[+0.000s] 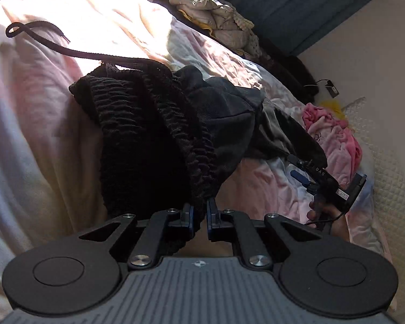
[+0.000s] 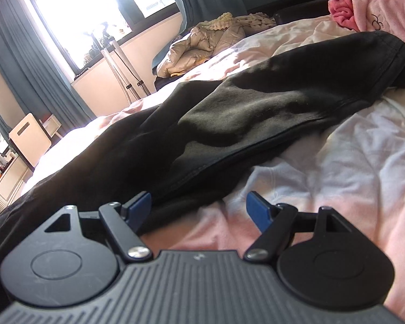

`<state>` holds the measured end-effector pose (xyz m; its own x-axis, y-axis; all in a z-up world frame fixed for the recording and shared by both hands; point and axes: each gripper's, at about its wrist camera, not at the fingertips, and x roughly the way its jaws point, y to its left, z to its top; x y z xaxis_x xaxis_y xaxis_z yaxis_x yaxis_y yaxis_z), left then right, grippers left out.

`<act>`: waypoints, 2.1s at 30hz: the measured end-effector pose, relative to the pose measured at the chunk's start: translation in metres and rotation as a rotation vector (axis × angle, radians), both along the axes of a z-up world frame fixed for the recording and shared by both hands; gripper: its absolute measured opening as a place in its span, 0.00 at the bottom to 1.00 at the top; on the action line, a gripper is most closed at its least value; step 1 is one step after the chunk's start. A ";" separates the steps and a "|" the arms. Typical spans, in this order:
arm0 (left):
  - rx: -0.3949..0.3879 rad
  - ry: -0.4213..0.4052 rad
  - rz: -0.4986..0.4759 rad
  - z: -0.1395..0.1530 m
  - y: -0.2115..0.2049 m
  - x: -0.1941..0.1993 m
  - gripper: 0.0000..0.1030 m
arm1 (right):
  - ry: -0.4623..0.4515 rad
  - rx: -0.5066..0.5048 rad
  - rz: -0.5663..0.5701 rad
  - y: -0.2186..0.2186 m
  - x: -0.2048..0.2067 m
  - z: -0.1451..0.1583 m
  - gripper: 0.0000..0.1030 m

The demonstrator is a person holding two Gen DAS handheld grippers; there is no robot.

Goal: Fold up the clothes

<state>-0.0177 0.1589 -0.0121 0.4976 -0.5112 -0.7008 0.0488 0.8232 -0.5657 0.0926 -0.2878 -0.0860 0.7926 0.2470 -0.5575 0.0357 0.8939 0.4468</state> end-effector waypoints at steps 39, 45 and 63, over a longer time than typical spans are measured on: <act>-0.484 0.012 0.451 -0.051 0.154 0.121 0.73 | 0.087 -0.079 0.016 0.014 0.005 -0.019 0.80; -0.259 0.213 0.298 -0.055 0.109 0.199 0.69 | 0.096 -0.140 0.053 0.027 0.017 -0.025 0.80; -0.027 0.278 0.251 -0.094 0.048 0.248 0.26 | 0.113 -0.172 0.088 0.033 0.036 -0.043 0.82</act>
<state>0.2307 0.2069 -0.1060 0.4022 -0.4174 -0.8149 -0.3117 0.7745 -0.5505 0.1284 -0.2552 -0.1288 0.7023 0.2058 -0.6814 -0.0042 0.9585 0.2851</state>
